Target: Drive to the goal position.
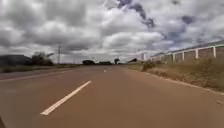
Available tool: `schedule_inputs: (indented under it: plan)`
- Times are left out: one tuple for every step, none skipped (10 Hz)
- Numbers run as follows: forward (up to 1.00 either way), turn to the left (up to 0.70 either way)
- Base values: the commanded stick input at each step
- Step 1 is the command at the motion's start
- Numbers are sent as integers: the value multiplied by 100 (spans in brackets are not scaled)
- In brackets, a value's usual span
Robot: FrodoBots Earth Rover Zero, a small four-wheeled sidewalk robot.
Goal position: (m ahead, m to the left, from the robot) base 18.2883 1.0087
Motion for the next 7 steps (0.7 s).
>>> schedule_inputs:
  plan:
    - [85,0]
    - [85,-7]
    - [85,-23]
    - [85,-32]
    - [85,-34]
    - [85,-34]
    - [85,-34]
